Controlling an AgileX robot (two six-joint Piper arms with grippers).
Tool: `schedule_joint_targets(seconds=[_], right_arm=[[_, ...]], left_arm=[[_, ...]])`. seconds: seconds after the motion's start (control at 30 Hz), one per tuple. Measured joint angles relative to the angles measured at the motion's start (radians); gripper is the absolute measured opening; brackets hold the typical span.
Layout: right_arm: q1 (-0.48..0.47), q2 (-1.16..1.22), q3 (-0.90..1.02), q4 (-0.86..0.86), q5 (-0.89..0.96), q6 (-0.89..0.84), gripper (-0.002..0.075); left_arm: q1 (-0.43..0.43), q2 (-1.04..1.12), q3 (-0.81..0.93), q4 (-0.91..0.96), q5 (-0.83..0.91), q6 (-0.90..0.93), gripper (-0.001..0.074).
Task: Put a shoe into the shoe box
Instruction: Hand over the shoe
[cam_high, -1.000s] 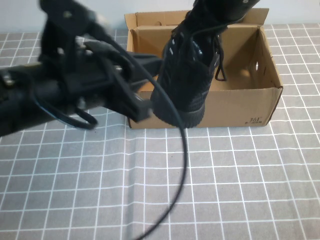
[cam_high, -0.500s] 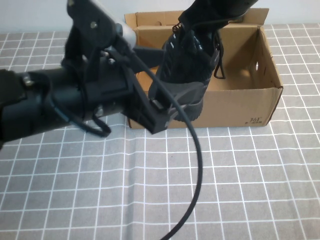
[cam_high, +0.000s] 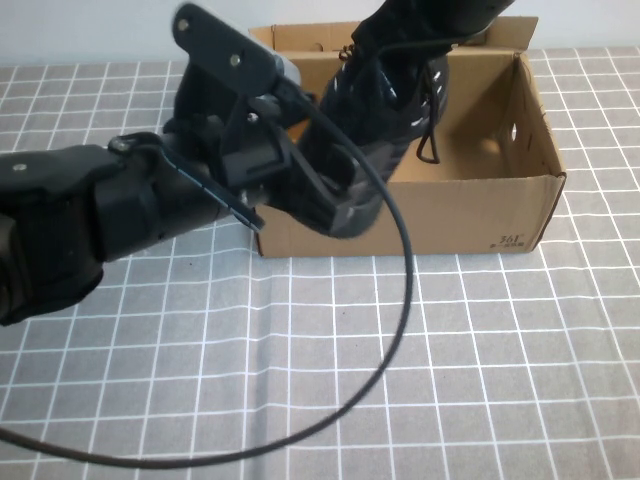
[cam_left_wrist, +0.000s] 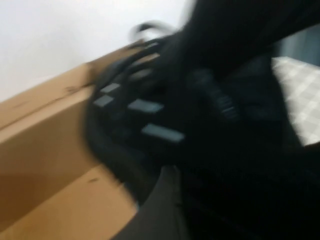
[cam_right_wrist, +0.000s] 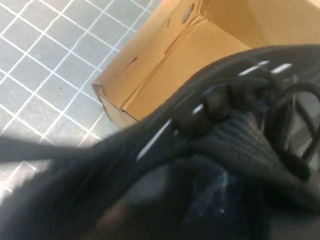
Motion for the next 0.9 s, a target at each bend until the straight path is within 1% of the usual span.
schedule_joint_targets(seconds=[0.13, 0.33, 0.53, 0.7, 0.77, 0.9], right_arm=[[0.0, 0.0, 0.0, 0.0, -0.001, 0.0, 0.0001], [0.0, 0.0, 0.0, 0.0, -0.001, 0.0, 0.0001], [0.0, 0.0, 0.0, 0.002, 0.0, 0.0, 0.0001], [0.0, 0.0, 0.0, 0.005, 0.009, -0.008, 0.0001], [0.0, 0.001, 0.0, 0.006, 0.013, -0.016, 0.0001], [0.0, 0.001, 0.0, 0.015, 0.014, -0.025, 0.0001]], left_arm=[[0.0, 0.021, 0.0, -0.036, -0.061, 0.084, 0.067], [0.0, 0.066, -0.002, -0.046, -0.041, 0.209, 0.067], [0.0, 0.104, -0.019, -0.049, -0.041, 0.267, 0.067], [0.0, 0.132, -0.039, -0.049, -0.044, 0.279, 0.0662], [-0.002, 0.136, -0.041, -0.049, -0.048, 0.283, 0.0627], [-0.002, 0.137, -0.041, -0.049, -0.06, 0.289, 0.0518]])
